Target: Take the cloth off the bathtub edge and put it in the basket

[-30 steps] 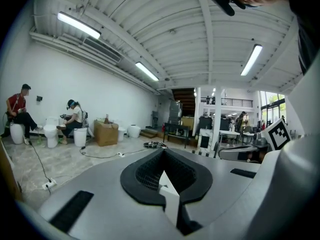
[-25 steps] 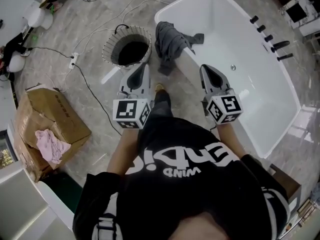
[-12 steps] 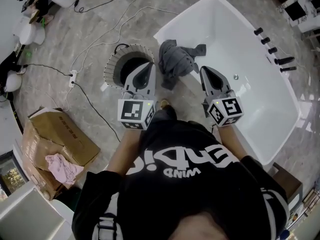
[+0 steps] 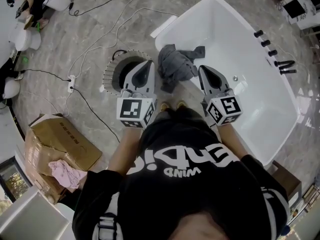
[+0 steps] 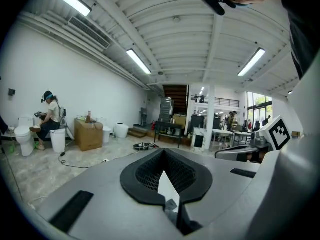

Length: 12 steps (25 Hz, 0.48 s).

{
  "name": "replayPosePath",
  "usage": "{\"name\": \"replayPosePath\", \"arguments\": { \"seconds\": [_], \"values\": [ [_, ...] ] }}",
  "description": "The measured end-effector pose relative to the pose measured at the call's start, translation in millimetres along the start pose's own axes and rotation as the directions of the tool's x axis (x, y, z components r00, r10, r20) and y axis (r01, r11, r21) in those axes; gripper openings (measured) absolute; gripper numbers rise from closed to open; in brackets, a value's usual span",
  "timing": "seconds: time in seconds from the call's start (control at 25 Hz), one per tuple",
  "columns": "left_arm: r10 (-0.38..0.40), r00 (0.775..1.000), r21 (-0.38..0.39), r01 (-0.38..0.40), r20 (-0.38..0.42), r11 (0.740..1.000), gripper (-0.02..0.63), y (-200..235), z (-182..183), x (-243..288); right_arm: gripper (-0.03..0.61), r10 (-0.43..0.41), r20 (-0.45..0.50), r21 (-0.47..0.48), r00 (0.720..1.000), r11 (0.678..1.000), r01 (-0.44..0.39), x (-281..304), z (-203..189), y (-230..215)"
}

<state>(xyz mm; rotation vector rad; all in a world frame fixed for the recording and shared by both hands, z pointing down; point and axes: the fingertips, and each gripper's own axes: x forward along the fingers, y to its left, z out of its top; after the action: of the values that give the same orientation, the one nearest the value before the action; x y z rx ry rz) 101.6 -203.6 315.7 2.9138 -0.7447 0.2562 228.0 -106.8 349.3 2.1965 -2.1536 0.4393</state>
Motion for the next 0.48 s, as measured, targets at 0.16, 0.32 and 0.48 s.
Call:
{"name": "replayPosePath", "arguments": {
  "seconds": [0.16, 0.32, 0.48],
  "values": [
    [0.022, 1.000, -0.015, -0.022, -0.006, 1.000, 0.011, 6.3, -1.7, 9.9, 0.014, 0.035, -0.014, -0.015, 0.999, 0.999, -0.036, 15.2, 0.8, -3.2],
    [0.046, 0.999, -0.026, -0.047, -0.010, 0.999, 0.011, 16.4, -8.2, 20.1, 0.014, 0.099, -0.037, -0.061, 0.994, 0.993, -0.101, 34.2, -0.4, -2.9],
    [0.054, 0.998, -0.037, -0.055, -0.020, 0.998, 0.011, 20.4, -20.3, 32.3, 0.014, 0.129, -0.043, -0.066, 0.991, 0.989, -0.132, 48.1, -5.3, -6.7]
  ]
}}
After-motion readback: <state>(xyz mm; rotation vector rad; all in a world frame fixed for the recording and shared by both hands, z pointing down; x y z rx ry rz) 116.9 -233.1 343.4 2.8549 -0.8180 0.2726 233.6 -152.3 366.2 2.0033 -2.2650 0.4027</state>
